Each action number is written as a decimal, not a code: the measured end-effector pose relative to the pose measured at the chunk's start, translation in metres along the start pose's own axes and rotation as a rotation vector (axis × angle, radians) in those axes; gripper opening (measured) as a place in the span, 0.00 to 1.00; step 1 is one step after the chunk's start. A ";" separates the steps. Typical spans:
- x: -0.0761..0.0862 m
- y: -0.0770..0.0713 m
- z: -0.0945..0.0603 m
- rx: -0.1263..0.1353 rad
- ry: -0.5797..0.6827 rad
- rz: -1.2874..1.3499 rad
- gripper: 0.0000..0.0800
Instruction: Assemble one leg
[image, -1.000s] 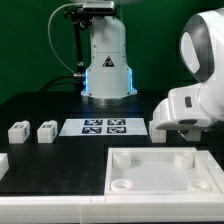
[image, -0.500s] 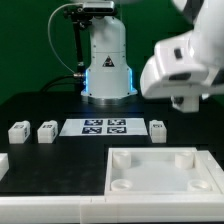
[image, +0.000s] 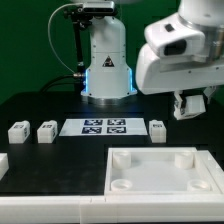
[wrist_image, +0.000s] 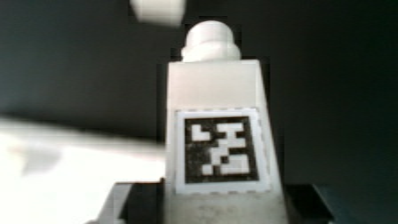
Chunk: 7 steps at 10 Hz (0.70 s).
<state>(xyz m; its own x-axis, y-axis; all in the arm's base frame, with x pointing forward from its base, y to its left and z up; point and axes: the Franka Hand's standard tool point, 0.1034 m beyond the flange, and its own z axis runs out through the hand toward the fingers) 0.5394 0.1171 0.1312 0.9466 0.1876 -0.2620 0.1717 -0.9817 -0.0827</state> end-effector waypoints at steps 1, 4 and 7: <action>0.014 0.013 -0.028 -0.003 0.076 -0.011 0.37; 0.047 0.019 -0.052 -0.034 0.498 -0.004 0.37; 0.050 0.025 -0.053 -0.059 0.762 -0.004 0.37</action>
Offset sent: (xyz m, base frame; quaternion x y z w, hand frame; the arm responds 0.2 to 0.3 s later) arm 0.0000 0.0000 0.0000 0.0000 0.2667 0.0000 0.9638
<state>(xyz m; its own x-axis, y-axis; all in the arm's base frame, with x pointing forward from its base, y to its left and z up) 0.6053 0.1006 0.1673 0.8688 0.1371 0.4758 0.1692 -0.9853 -0.0251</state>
